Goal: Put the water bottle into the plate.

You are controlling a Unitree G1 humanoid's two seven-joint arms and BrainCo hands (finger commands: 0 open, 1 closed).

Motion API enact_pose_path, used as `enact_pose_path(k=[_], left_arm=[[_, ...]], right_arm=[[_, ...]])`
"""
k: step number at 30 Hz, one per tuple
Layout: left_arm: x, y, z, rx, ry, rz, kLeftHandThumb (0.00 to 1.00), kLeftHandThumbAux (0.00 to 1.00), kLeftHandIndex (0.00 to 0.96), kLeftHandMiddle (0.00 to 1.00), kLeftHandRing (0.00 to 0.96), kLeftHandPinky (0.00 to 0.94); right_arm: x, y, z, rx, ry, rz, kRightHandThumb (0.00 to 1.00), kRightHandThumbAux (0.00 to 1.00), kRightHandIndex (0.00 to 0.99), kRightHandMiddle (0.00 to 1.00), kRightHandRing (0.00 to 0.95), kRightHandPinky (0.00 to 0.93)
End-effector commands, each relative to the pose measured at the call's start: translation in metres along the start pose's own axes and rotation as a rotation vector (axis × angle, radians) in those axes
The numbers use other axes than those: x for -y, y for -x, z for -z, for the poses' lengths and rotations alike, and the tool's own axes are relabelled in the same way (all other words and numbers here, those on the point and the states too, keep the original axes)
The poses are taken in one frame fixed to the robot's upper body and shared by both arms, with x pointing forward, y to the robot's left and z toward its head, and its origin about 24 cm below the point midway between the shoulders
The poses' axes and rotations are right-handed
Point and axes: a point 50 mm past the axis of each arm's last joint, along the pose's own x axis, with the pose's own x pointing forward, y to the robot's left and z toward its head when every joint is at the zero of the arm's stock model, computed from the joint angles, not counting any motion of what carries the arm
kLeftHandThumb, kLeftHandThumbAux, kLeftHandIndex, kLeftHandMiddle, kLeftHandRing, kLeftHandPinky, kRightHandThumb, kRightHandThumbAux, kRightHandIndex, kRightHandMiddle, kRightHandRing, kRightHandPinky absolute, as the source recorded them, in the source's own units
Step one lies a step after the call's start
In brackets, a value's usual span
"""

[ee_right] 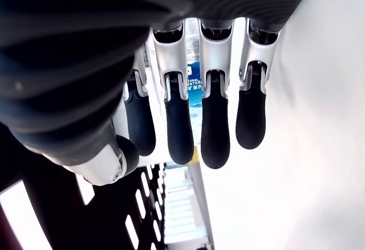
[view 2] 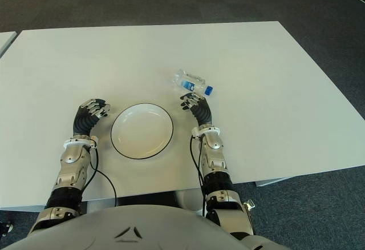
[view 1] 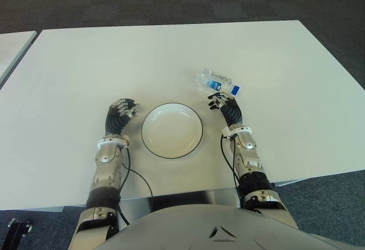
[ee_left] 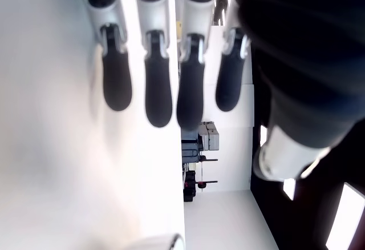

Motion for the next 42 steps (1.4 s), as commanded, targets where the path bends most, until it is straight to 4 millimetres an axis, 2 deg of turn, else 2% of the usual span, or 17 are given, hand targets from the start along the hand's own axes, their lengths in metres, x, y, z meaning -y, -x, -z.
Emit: enact_pose_path(k=[1, 23, 27, 33, 42], left_arm=[[0.001, 0.006, 0.015, -0.076, -0.009, 0.015, 0.704, 0.717, 0.427, 0.490, 0.491, 0.493], [0.005, 0.006, 0.017, -0.068, -0.025, 0.005, 0.702, 0.718, 0.427, 0.488, 0.490, 0.489], [0.006, 0.006, 0.017, -0.068, -0.028, 0.005, 0.702, 0.719, 0.427, 0.488, 0.490, 0.489], [0.007, 0.005, 0.018, -0.065, -0.036, 0.012, 0.701, 0.720, 0.427, 0.488, 0.493, 0.490], [0.006, 0.005, 0.020, -0.049, -0.061, 0.032, 0.700, 0.721, 0.428, 0.495, 0.498, 0.495]], right_arm=[[0.002, 0.004, 0.008, -0.046, -0.012, 0.007, 0.840, 0.687, 0.448, 0.459, 0.515, 0.512], [0.005, 0.003, 0.003, -0.016, 0.025, -0.004, 0.839, 0.687, 0.446, 0.460, 0.520, 0.520], [0.004, 0.001, -0.007, 0.052, 0.114, 0.009, 0.840, 0.686, 0.449, 0.459, 0.515, 0.515], [-0.003, -0.006, -0.044, 0.231, 0.358, 0.038, 0.837, 0.688, 0.435, 0.461, 0.503, 0.497], [-0.011, -0.020, -0.074, 0.426, 0.683, 0.088, 0.831, 0.693, 0.399, 0.471, 0.484, 0.478]])
